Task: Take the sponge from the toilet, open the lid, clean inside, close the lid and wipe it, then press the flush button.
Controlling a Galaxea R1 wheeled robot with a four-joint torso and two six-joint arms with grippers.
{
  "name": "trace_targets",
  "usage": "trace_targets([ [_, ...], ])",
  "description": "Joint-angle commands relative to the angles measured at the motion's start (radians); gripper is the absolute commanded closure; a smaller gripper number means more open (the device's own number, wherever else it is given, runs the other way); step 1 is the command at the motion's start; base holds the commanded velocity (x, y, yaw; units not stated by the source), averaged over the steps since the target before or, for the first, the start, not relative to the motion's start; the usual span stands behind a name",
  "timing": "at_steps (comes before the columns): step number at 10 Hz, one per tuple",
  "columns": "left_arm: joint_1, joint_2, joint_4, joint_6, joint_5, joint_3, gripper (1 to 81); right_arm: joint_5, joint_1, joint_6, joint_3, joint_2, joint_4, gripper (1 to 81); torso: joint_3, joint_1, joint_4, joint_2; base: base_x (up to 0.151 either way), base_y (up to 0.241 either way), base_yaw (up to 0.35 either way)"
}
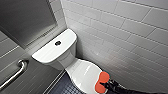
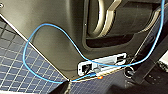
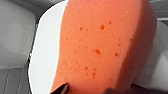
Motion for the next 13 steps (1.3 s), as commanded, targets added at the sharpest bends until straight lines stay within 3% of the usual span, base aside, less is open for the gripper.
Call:
trace_targets([
  [1, 0.057, 0.000, -0.006, -0.001, 0.093, 0.005, 1.0, -0.091, 0.057, -0.002, -0.010, 0.005, 0.008, 1.0, 0.000, 0.000, 0.000, 0.000, 0.000, 0.000, 0.000],
  [3, 0.057, 0.002, -0.006, -0.001, 0.093, 0.005, 1.0, -0.091, 0.054, -0.002, -0.009, 0.004, 0.008, 1.0, 0.000, 0.000, 0.000, 0.000, 0.000, 0.000, 0.000],
  [4, 0.057, 0.000, -0.008, -0.001, 0.093, 0.005, 1.0, -0.091, 0.052, -0.002, -0.009, 0.004, 0.008, 81.1, 0.000, 0.000, 0.000, 0.000, 0.000, 0.000, 0.000],
  [8, 0.057, 0.005, -0.005, -0.001, 0.090, 0.005, 1.0, -0.089, 0.055, -0.002, 0.042, -0.035, 0.002, 81.1, 0.000, 0.000, 0.000, 0.000, 0.000, 0.000, 0.000],
  [13, 0.040, 0.012, -0.002, 0.001, 0.083, 0.010, 1.0, -0.043, 0.074, 0.004, 0.422, -0.324, -0.005, 81.1, 0.000, 0.000, 0.000, 0.000, 0.000, 0.000, 0.000],
])
